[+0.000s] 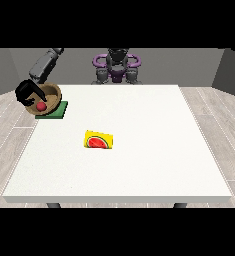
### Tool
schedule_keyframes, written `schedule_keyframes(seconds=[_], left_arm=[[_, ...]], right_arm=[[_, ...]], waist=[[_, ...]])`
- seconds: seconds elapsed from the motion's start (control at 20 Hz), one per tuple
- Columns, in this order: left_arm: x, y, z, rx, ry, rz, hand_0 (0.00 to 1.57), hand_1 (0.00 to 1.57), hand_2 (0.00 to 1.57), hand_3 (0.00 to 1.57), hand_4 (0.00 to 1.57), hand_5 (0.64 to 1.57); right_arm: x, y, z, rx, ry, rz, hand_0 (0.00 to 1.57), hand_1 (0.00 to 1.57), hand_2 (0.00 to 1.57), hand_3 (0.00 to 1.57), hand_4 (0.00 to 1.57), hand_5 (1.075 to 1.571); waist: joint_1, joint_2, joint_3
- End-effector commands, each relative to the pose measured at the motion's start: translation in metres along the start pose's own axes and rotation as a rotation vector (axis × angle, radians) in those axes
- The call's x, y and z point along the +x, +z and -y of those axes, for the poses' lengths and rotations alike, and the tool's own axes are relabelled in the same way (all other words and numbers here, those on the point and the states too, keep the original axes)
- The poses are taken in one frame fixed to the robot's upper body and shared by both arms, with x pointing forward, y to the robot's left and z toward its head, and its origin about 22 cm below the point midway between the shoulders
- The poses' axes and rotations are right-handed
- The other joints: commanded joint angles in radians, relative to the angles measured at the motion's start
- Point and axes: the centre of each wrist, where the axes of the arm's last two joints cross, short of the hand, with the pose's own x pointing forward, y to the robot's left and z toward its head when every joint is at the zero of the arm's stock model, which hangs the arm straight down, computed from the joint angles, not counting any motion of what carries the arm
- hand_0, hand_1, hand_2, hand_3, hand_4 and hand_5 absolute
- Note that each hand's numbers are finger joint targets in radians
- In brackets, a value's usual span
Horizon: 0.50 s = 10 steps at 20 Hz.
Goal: Pick the cup and pour the ball into the bowl, then pick the bowl and place it on the pad
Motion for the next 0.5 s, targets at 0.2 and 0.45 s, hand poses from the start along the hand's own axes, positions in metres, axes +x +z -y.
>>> schedule_keyframes(seconds=[0.2,0.45], left_arm=[[-0.021,-0.005,0.039,-0.035,0.019,-0.047,0.0,0.0,0.0,0.0,1.19,1.569],[-0.033,0.001,0.037,-0.008,-0.017,-0.158,0.0,0.0,0.0,0.0,1.19,1.569]], right_arm=[[-0.011,0.002,-0.012,0.105,0.154,-0.079,0.0,0.0,0.0,0.0,0.0,1.4],[0.049,-0.01,0.007,0.159,0.201,-0.056,0.0,0.0,0.0,0.0,0.2,1.375]], waist=[[0.005,-0.077,0.002],[-0.044,-0.176,0.0004]])
